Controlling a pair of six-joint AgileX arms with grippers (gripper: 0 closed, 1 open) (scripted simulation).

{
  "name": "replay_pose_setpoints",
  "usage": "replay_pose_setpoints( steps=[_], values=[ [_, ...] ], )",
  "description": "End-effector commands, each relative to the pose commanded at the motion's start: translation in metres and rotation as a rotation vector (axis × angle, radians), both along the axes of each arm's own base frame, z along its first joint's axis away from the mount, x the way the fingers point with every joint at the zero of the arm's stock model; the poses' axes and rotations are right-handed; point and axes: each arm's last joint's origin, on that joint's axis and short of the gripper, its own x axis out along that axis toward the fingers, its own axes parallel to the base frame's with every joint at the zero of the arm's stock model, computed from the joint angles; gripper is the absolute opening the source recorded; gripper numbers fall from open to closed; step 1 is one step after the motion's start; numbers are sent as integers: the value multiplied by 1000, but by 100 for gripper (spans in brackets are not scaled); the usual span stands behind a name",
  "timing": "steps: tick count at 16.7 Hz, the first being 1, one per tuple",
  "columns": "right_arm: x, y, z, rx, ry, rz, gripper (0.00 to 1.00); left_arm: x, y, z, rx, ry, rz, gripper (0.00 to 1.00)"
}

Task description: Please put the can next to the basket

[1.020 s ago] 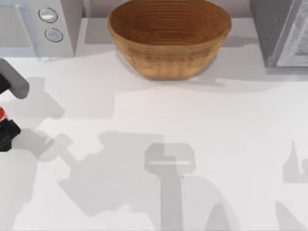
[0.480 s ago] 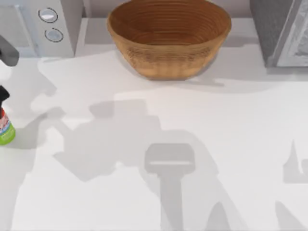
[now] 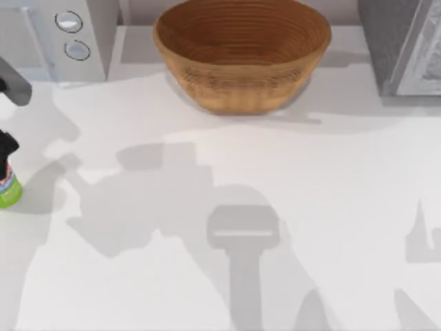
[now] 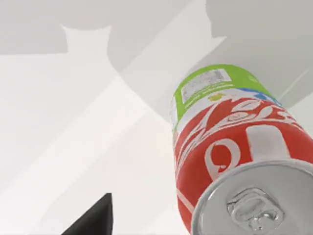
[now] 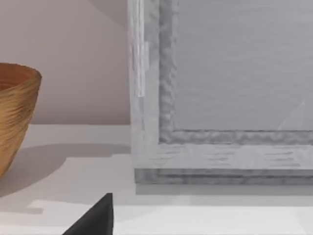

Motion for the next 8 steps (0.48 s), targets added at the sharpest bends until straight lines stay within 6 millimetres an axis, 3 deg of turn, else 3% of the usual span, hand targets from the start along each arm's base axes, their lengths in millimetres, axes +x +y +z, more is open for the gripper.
replay_pose_setpoints(
  steps=[4, 8],
  values=[
    [0, 0, 0, 0, 0, 0, 100, 0, 1, -35, 1, -5, 0, 100],
    [0, 0, 0, 0, 0, 0, 100, -1, 1, -40, 0, -1, 0, 100]
  ],
)
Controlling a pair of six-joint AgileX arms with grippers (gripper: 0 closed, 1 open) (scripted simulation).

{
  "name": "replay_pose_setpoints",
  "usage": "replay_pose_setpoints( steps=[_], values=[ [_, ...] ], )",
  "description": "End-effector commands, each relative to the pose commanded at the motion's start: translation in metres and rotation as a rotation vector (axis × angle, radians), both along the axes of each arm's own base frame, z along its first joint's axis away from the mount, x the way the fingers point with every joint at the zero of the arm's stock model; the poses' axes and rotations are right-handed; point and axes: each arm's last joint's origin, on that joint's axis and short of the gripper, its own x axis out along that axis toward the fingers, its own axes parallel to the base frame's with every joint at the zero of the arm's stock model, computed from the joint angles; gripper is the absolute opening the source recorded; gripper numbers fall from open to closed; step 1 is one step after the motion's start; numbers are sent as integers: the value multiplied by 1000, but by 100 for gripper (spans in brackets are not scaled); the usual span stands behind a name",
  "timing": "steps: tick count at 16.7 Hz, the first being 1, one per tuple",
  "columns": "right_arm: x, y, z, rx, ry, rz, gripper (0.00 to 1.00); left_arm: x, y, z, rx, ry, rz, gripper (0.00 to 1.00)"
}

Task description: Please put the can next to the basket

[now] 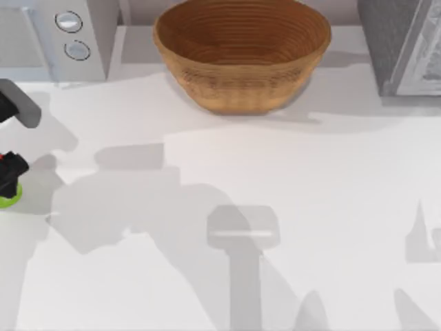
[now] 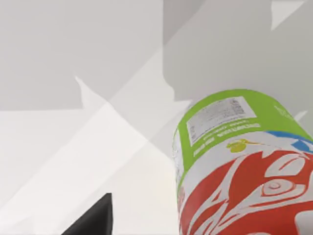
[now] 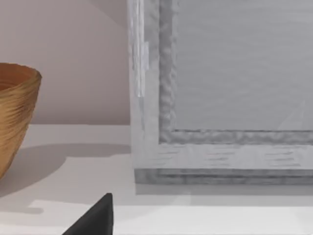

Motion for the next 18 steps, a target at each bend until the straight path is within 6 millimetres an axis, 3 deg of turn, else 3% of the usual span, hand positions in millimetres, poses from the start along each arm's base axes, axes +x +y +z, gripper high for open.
replay_pose_setpoints(
  steps=[1, 14, 18],
  values=[
    [0, 0, 0, 0, 0, 0, 100, 0, 0, 0, 0, 0, 0, 100],
    [0, 0, 0, 0, 0, 0, 100, 0, 0, 0, 0, 0, 0, 2],
    [0, 0, 0, 0, 0, 0, 100, 0, 0, 0, 0, 0, 0, 0]
  ],
)
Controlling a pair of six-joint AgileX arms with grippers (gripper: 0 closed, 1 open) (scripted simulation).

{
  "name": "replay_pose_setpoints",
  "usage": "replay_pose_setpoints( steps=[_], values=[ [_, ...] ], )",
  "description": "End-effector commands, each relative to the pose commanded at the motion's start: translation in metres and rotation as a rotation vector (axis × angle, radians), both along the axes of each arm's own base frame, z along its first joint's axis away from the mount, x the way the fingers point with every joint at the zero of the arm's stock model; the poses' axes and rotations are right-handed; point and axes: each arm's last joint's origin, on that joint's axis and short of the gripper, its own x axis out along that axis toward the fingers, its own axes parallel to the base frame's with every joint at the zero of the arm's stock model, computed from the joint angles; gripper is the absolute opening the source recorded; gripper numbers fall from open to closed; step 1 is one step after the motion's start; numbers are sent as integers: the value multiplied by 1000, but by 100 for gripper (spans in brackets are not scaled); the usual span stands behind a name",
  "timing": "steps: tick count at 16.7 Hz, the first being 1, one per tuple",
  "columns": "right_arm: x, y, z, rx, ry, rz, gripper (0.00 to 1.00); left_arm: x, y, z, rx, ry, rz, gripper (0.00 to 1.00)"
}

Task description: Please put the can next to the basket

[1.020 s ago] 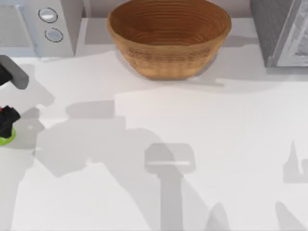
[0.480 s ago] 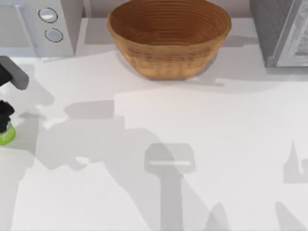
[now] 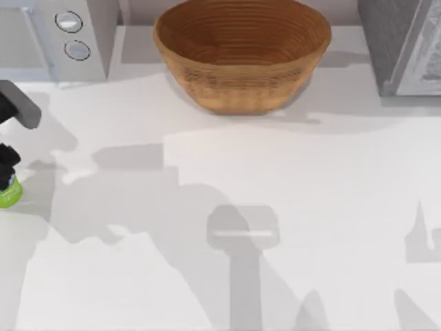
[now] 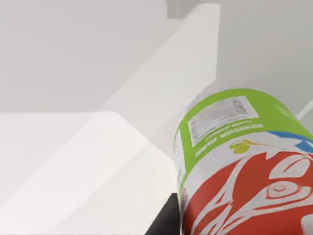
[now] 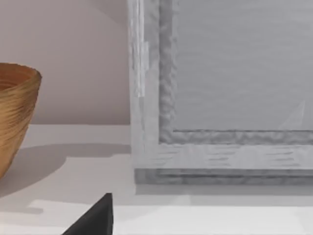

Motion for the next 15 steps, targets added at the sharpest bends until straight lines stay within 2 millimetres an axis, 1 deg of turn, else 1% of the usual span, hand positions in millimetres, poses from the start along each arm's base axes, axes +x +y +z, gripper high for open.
replay_pose_setpoints(
  steps=[6, 8, 9, 11, 13, 15],
  values=[
    [0, 0, 0, 0, 0, 0, 100, 0, -1, 1, 0, -2, -3, 0],
    [0, 0, 0, 0, 0, 0, 100, 3, -8, 0, 0, 2, 11, 0],
    [0, 0, 0, 0, 0, 0, 100, 6, -14, 0, 0, 6, 25, 0],
    [0, 0, 0, 0, 0, 0, 100, 14, -34, 0, 1, 16, 68, 0],
    [0, 0, 0, 0, 0, 0, 100, 22, -61, -1, 4, 27, 137, 0],
    [0, 0, 0, 0, 0, 0, 100, 28, -94, -2, 9, 39, 234, 0]
  ],
)
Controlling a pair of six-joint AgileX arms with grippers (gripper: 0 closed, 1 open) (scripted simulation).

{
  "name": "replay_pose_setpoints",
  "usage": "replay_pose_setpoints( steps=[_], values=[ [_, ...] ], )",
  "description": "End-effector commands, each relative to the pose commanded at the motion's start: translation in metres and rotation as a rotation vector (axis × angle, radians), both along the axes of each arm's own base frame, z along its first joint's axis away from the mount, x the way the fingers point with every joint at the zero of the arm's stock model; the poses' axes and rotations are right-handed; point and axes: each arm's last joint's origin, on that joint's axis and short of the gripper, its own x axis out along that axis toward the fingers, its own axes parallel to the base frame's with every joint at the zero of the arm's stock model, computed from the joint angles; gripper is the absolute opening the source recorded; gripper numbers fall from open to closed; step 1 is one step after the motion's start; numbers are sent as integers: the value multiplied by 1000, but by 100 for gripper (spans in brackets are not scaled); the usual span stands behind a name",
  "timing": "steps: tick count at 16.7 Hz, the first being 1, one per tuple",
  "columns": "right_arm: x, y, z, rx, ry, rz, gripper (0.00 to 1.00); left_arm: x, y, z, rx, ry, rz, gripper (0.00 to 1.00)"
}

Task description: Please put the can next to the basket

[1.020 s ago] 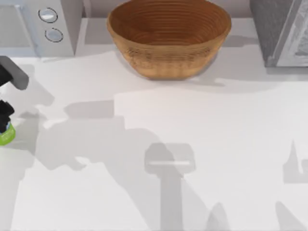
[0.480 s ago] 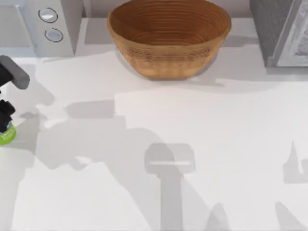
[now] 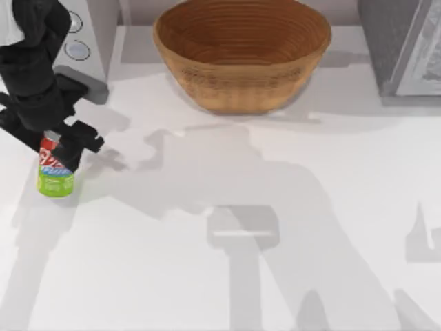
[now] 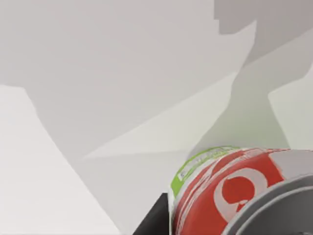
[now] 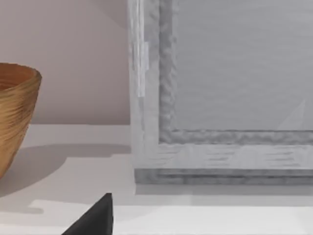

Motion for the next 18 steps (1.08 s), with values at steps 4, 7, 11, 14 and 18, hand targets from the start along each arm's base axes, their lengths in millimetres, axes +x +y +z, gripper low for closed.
replay_pose_setpoints(
  steps=[4, 7, 11, 14, 18],
  values=[
    [0, 0, 0, 0, 0, 0, 100, 0, -75, -1, 23, 23, 235, 0],
    [0, 0, 0, 0, 0, 0, 100, -11, -129, 1, 39, 22, 391, 0],
    [0, 0, 0, 0, 0, 0, 100, -30, -184, 13, 27, -14, 515, 0],
    [0, 0, 0, 0, 0, 0, 100, -39, -204, 21, 9, -38, 549, 0],
    [0, 0, 0, 0, 0, 0, 100, -39, -206, 22, 7, -40, 551, 0]
  ],
)
